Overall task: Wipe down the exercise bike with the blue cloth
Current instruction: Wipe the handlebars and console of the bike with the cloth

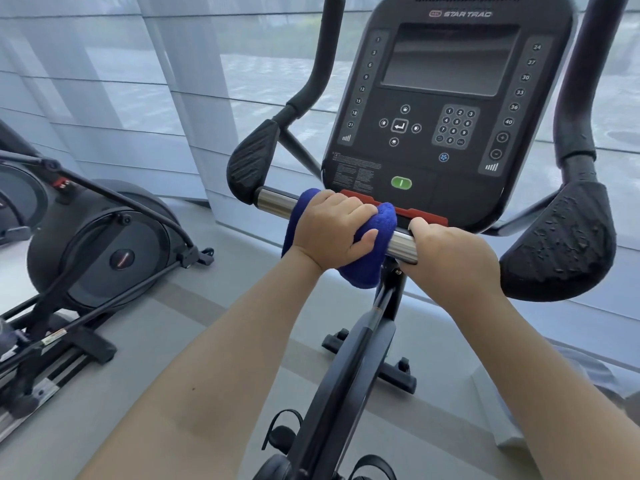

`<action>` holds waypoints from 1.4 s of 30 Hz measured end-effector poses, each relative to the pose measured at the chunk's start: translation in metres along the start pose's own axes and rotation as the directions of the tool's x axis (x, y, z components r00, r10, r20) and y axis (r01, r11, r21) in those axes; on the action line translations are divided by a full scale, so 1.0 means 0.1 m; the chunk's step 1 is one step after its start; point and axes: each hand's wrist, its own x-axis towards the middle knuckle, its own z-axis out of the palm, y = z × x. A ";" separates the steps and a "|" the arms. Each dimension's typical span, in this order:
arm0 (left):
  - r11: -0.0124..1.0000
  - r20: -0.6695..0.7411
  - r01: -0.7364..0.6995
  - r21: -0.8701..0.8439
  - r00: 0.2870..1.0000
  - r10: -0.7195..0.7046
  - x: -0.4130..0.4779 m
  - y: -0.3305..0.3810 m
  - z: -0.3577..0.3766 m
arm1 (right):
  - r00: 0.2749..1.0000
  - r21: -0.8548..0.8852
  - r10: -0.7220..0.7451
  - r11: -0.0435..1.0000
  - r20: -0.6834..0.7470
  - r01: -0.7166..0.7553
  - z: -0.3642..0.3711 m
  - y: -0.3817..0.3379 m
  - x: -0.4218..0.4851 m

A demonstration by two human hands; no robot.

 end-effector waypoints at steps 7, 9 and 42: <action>0.999 0.039 -0.027 -0.039 0.999 0.029 -0.03 -0.27 -0.09 | 0.999 -0.021 -0.003 1.000 0.035 0.004 -0.02 0.00 0.00; 0.999 0.034 0.005 -0.043 0.999 -0.003 -0.07 -0.38 -0.12 | 0.999 -0.021 -0.005 1.000 0.042 0.006 -0.02 0.00 -0.01; 0.993 0.246 0.116 -0.026 0.963 -0.106 0.21 0.09 -0.21 | 0.999 0.066 -0.020 0.998 -0.038 0.023 0.02 -0.01 0.01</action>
